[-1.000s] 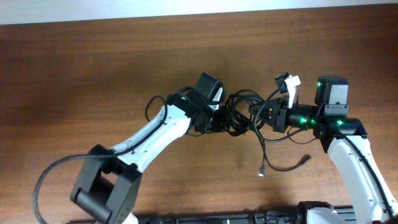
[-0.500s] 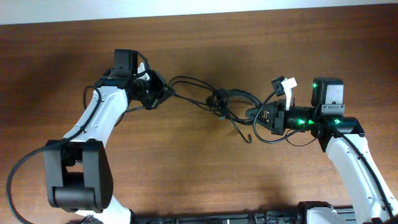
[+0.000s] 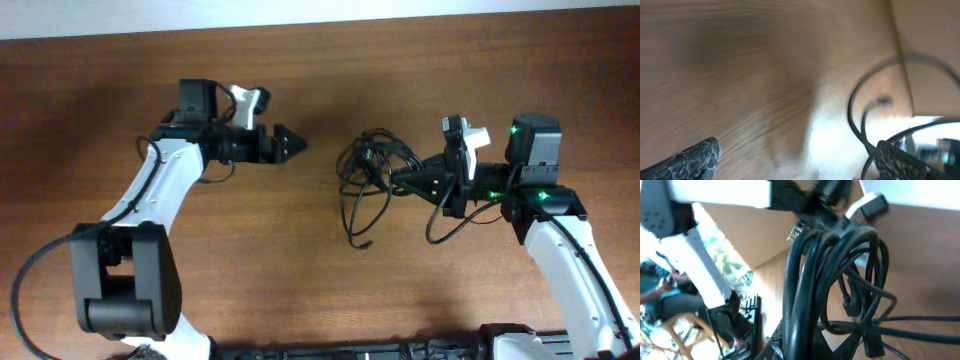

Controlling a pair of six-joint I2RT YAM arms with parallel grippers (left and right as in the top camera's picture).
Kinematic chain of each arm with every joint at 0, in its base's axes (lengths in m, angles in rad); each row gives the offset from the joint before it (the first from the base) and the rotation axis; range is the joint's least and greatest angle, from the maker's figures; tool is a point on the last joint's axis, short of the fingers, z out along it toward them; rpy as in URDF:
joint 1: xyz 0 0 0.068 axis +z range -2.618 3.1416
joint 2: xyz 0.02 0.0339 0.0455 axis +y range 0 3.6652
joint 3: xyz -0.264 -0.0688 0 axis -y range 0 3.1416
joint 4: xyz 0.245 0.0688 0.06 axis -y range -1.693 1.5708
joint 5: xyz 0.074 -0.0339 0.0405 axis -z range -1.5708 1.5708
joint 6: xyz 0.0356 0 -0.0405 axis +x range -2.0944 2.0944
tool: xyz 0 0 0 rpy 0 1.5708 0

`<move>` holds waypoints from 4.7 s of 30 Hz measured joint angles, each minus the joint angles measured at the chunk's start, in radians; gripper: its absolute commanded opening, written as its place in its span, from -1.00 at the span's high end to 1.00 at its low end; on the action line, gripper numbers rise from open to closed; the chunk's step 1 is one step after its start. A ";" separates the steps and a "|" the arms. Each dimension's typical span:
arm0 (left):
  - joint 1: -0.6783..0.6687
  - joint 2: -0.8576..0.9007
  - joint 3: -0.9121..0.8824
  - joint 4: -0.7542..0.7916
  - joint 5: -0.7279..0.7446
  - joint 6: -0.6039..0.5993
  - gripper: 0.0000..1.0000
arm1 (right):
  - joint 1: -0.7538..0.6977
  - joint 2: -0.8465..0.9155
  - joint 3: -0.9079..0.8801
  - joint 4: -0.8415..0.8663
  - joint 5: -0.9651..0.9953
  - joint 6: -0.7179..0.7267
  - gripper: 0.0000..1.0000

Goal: Untangle cables

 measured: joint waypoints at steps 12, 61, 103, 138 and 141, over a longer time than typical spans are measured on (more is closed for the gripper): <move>-0.034 0.000 0.000 0.049 0.187 0.670 -0.99 | 0.106 0.000 0.000 0.032 -0.049 0.019 0.92; -0.298 0.002 -0.003 0.129 -0.415 0.183 -0.98 | 0.257 0.000 0.000 -0.104 0.066 0.068 0.85; -0.014 -0.159 -0.006 -0.332 0.191 0.806 -0.98 | 0.336 0.210 -0.005 0.328 0.040 0.940 0.92; -0.071 -0.159 -0.005 -0.435 0.493 1.293 0.26 | 0.478 0.214 -0.006 0.575 -0.063 0.832 0.83; -0.105 -0.159 -0.006 -0.438 0.486 1.297 1.00 | 0.484 0.214 -0.006 0.575 -0.063 0.829 0.74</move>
